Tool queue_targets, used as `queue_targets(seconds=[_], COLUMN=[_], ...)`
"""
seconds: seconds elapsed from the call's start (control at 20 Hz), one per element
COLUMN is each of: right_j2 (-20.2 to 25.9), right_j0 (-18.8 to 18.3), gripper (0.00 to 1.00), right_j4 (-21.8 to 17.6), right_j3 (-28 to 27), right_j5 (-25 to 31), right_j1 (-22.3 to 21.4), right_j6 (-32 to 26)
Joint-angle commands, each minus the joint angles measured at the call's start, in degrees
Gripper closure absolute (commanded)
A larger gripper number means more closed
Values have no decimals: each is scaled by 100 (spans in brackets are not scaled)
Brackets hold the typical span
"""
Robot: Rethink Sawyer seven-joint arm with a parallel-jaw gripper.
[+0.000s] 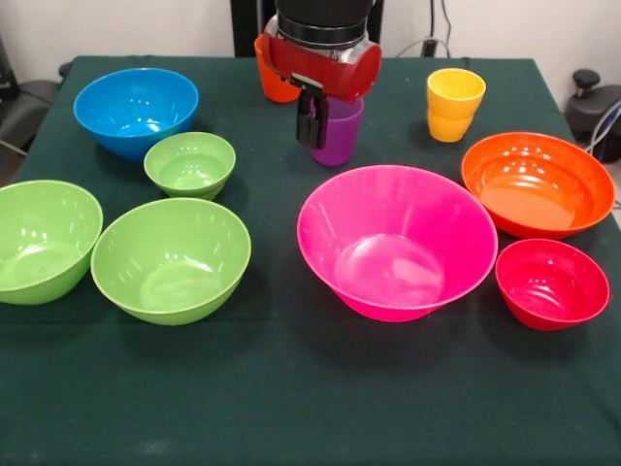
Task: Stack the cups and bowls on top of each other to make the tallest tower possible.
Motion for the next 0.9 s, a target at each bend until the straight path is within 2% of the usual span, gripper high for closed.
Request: queue_targets(seconds=[0.05, 0.15, 0.25, 0.45, 0.9], right_j2=[37, -71, -83, 74, 527], right_j0=[262, 324, 276, 49, -530], gripper=[100, 100, 100, 100, 100], right_j4=[4, 119, 148, 3, -369], right_j3=[270, 256, 198, -2, -199], right_j5=[-196, -295, -289, -9, 140], right_j1=[86, 132, 181, 212, 295], right_j6=[691, 924, 844, 208, -882])
